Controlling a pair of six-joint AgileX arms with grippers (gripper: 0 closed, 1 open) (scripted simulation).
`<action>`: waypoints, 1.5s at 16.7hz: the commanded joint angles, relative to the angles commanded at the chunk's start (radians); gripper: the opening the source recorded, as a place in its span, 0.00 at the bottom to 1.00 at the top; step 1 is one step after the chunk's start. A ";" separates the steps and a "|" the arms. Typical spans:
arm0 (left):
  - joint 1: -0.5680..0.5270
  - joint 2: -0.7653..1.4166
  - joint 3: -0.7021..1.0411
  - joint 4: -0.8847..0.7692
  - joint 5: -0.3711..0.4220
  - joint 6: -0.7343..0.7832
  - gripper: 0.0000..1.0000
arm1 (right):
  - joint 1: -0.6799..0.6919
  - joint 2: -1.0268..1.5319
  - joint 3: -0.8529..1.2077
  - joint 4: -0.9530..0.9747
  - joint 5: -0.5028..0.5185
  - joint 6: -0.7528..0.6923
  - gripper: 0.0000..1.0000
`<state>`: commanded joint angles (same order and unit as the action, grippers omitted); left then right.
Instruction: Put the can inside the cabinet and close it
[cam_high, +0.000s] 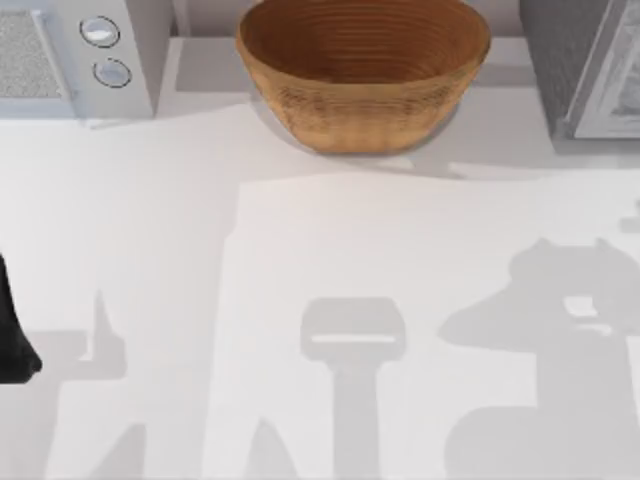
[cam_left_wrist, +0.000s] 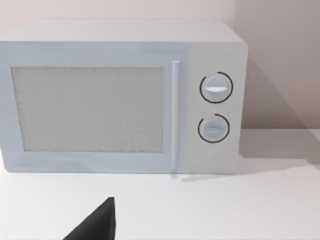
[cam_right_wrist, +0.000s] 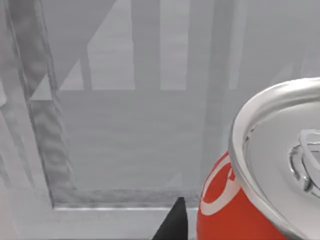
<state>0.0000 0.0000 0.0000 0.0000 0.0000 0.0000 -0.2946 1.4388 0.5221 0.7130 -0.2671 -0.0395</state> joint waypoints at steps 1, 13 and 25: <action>0.000 0.000 0.000 0.000 0.000 0.000 1.00 | 0.000 -0.001 0.000 0.000 0.000 0.000 0.00; 0.000 0.000 0.000 0.000 0.000 0.000 1.00 | 0.130 -0.633 -0.230 -0.314 0.118 0.017 0.00; 0.000 0.000 0.000 0.000 0.000 0.000 1.00 | 0.287 -1.403 -0.509 -0.695 0.260 0.038 0.00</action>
<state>0.0000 0.0000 0.0000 0.0000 0.0000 0.0000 -0.0074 0.0360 0.0131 0.0179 -0.0067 -0.0010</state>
